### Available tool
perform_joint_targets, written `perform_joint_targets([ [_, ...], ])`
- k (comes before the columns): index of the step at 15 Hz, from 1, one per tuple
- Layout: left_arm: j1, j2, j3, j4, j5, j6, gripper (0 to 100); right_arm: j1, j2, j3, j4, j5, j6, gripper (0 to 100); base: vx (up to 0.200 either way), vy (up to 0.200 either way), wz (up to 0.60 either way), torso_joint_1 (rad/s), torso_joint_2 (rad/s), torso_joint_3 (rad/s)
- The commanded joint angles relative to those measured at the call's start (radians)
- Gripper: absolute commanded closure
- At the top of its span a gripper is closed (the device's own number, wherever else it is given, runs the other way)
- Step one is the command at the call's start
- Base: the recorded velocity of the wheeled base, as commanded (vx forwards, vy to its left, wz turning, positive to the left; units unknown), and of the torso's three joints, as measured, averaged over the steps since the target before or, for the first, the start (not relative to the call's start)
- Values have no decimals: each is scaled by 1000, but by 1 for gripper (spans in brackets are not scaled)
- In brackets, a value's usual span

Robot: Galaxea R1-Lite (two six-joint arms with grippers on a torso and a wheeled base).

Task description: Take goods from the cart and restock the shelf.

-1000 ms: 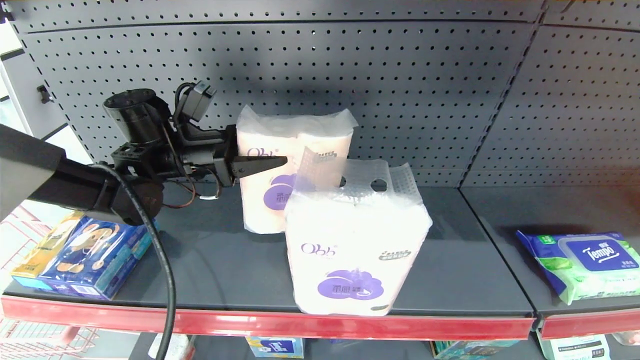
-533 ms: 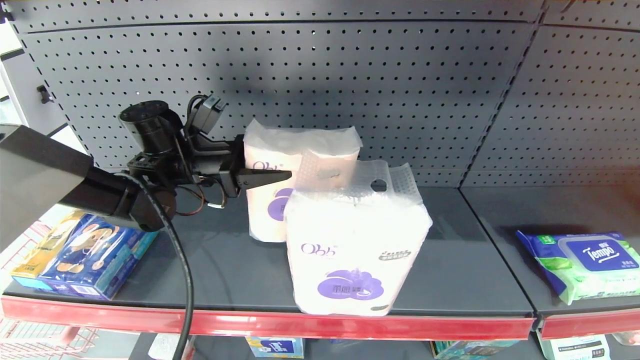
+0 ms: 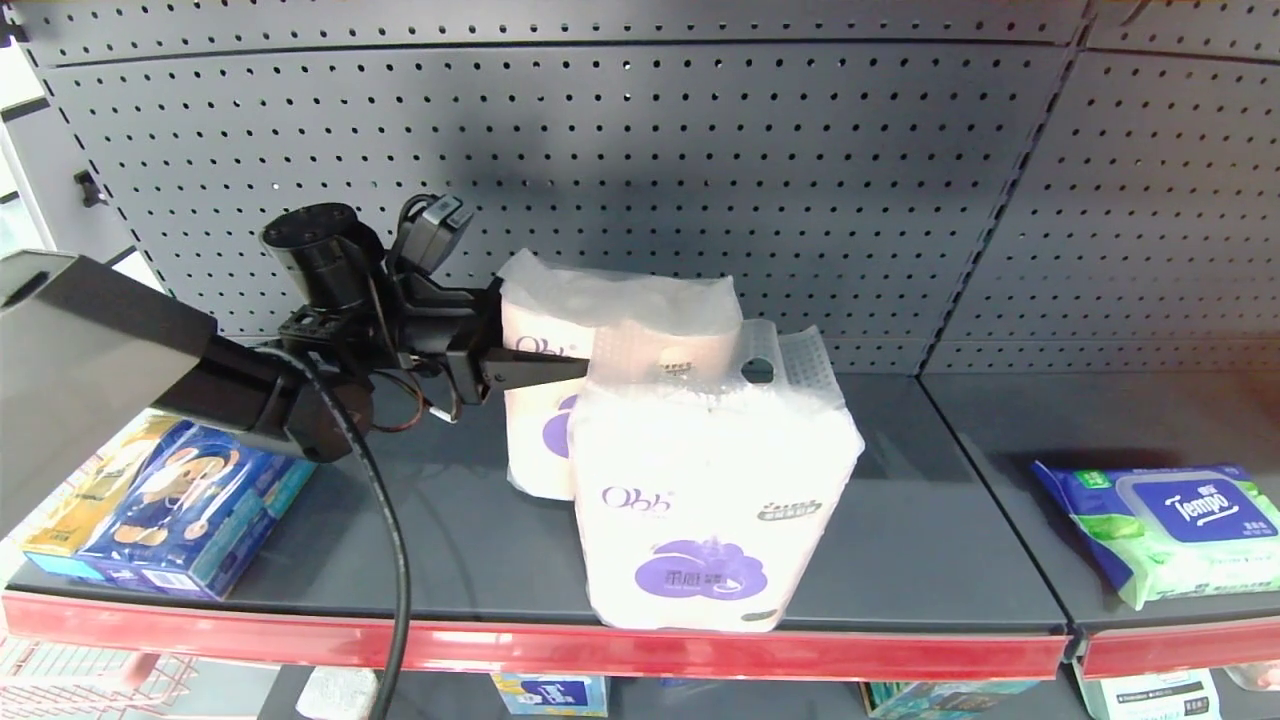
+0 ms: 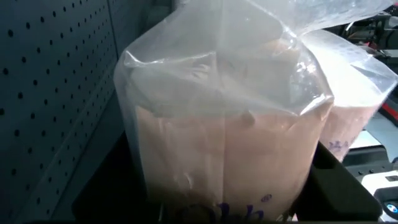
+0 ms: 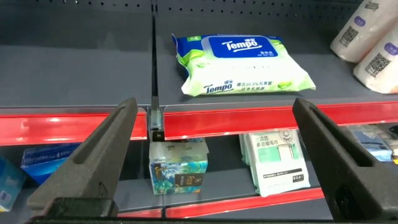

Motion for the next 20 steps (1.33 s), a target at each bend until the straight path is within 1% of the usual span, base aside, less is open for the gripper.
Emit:
perform_joint_targets([
  [1,-12,26,-31,-1,3,-1,100,0,1,0,-2,1,0,0,0,0,0,0,0,0],
  [5,-31,49,-31,0,1,-9,100,0,1,0,0,1,0,0,0,0,0,0,0,0],
  [8,-60,85,-34,0,4,-9,100,0,1,0,-2,1,0,0,0,0,0,0,0,0],
  [13,-68,132,-45,-15,3,-7,100,0,1,0,-2,1,0,0,0,0,0,0,0,0],
  [16,-66,182,-120,-18,-8,-9,100,0,1,0,0,1,0,0,0,0,0,0,0,0],
  [18,-66,204,-150,-16,-8,-10,100,0,1,0,0,1,0,0,0,0,0,0,0,0],
  [20,-66,233,-216,-18,1,-52,100,0,1,0,3,1,0,0,0,0,0,0,0,0],
])
